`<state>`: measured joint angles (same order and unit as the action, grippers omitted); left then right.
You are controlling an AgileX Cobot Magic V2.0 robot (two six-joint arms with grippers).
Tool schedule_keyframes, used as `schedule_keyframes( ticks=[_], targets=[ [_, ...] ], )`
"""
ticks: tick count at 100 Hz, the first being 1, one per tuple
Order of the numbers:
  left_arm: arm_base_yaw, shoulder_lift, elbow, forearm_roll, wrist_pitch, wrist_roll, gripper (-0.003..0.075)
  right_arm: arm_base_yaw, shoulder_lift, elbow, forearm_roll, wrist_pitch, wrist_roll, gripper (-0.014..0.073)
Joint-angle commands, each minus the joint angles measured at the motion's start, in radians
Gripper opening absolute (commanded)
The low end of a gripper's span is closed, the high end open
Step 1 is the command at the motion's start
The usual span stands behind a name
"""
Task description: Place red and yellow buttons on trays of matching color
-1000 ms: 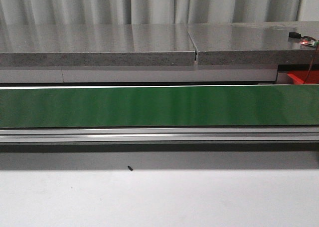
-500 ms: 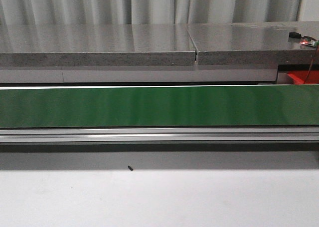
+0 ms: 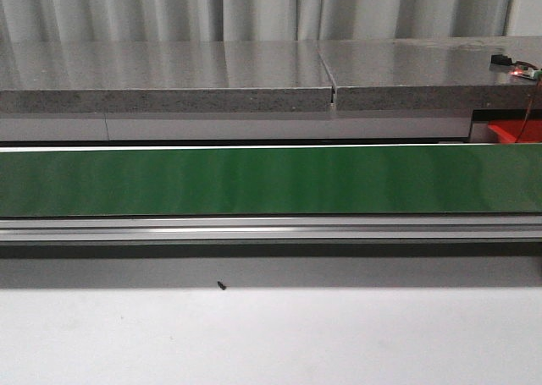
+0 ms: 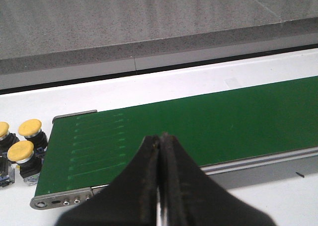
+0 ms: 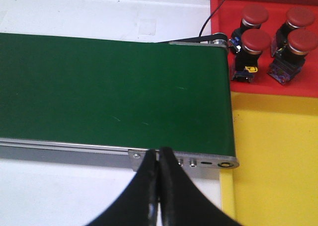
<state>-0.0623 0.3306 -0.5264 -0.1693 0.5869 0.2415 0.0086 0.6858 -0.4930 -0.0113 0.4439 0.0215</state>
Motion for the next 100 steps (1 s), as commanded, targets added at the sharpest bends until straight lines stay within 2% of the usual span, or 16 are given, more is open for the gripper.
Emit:
schedule_keyframes(
  ticks=[1, 25, 100],
  targets=[
    [-0.008, 0.008, -0.026, -0.012, -0.069, -0.01, -0.0019, 0.001, -0.056, 0.005, -0.013, -0.083, 0.0, -0.0062],
    [-0.008, 0.008, -0.026, -0.012, -0.069, -0.01, -0.0019, 0.001, -0.146, 0.019, 0.004, -0.077, 0.0, -0.0067],
    [-0.008, 0.008, -0.026, -0.012, -0.069, -0.01, -0.0019, 0.001, -0.145, 0.019, 0.004, -0.071, 0.0, -0.0067]
  ],
)
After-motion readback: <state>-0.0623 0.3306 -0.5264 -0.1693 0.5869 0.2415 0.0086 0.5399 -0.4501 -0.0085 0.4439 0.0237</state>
